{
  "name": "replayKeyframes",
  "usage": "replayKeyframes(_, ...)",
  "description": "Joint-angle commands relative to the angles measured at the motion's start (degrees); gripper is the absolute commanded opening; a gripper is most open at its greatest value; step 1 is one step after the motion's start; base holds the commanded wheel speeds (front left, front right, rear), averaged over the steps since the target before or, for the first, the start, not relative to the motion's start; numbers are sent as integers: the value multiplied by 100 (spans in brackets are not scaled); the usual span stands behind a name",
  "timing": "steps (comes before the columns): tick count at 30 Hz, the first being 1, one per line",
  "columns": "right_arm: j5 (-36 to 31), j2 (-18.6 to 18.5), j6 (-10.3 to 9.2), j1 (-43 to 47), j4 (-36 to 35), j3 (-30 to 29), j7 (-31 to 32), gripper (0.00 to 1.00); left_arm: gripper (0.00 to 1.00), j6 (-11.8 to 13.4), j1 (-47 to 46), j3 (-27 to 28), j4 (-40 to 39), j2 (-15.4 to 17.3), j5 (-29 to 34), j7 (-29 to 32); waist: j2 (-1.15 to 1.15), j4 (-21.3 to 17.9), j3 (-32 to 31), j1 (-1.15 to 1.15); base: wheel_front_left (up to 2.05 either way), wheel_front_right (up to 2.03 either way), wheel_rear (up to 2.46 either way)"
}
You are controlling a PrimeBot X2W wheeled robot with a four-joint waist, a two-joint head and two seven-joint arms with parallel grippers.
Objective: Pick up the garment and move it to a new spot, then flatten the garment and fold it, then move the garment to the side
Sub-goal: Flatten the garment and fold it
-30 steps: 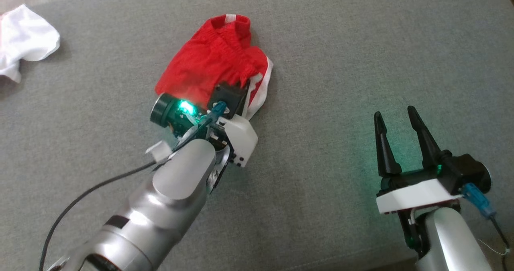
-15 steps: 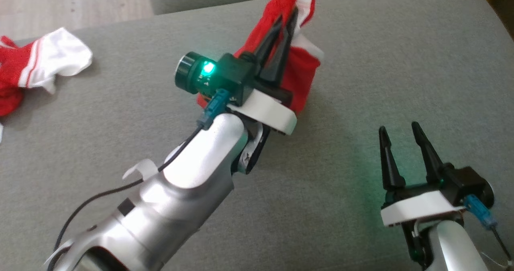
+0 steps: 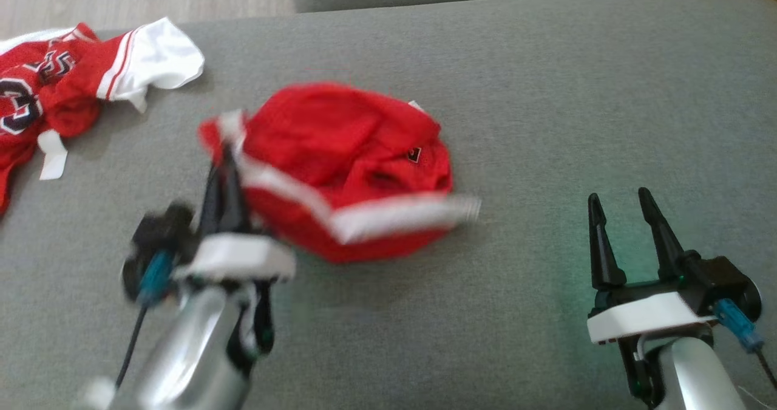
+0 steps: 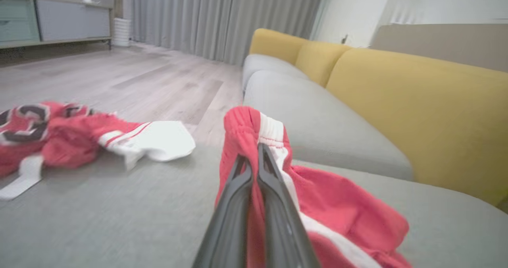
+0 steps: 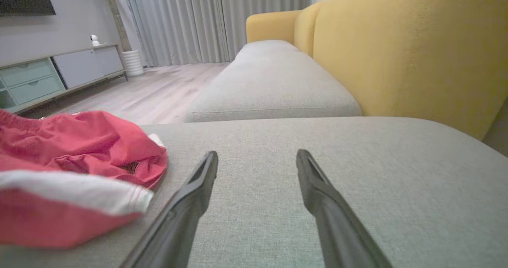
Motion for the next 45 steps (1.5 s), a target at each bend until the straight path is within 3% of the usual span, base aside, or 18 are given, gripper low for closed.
replayKeyframes(1, -52, -27, 43, -98, -202, 117, -63, 100, 0, -22, 163, 498, -296, 37, 121, -44, 0, 75, 48, 0, 0, 0, 0)
replayKeyframes(7, -82, -27, 43, -147, -191, 120, -63, 100, 0, -462, 1130, 1550, -216, -384, 201, -45, 0, 153, 97, 0, 0, 0, 0)
replayKeyframes(12, -96, -27, 43, -168, -157, 153, -63, 100, 1, -821, 1326, 1970, 343, -600, 202, -45, 0, 161, 97, 0, 0, 0, 0)
replayKeyframes(13, -98, -27, 43, -169, -151, 160, -63, 100, 21, -885, 1323, 1998, 433, -622, 232, -45, 0, 160, 92, 0, 0, 0, 0)
replayKeyframes(14, -100, -27, 43, -169, -147, 162, -63, 100, 69, -940, 1312, 2038, 492, -640, 266, -45, 0, 162, 87, 0, 0, 0, 0)
replayKeyframes(15, -103, -27, 43, -168, -144, 160, -63, 100, 100, -992, 1303, 2087, 529, -655, 298, -45, 0, 165, 81, 0, 0, 0, 0)
replayKeyframes(23, -134, -27, 43, -135, -137, 115, -63, 100, 100, -1373, 1383, 2385, 289, -682, 945, -45, 0, 213, -3, 0, 0, 0, 0)
replayKeyframes(28, -169, -27, 43, -45, -189, 123, -63, 100, 100, -1847, 1631, 2360, -103, -650, 1532, -45, 0, 277, -182, 0, 0, 0, 0)
replayKeyframes(31, -176, -27, 43, 50, -216, 121, -63, 100, 100, -2009, 1812, 2295, -224, -643, 1735, -46, 0, 330, -311, 0, 0, 0, 0)
replayKeyframes(39, 61, -27, 43, 422, -247, 270, -63, 100, 100, -2131, 2403, 2262, -310, -655, 1927, -46, 0, 451, -689, 0, 0, 0, 0)
replayKeyframes(45, 227, -27, 43, 592, -251, 443, -63, 100, 100, -2088, 2644, 2361, -302, -665, 1915, -46, 0, 468, -854, 0, 0, 0, 0)
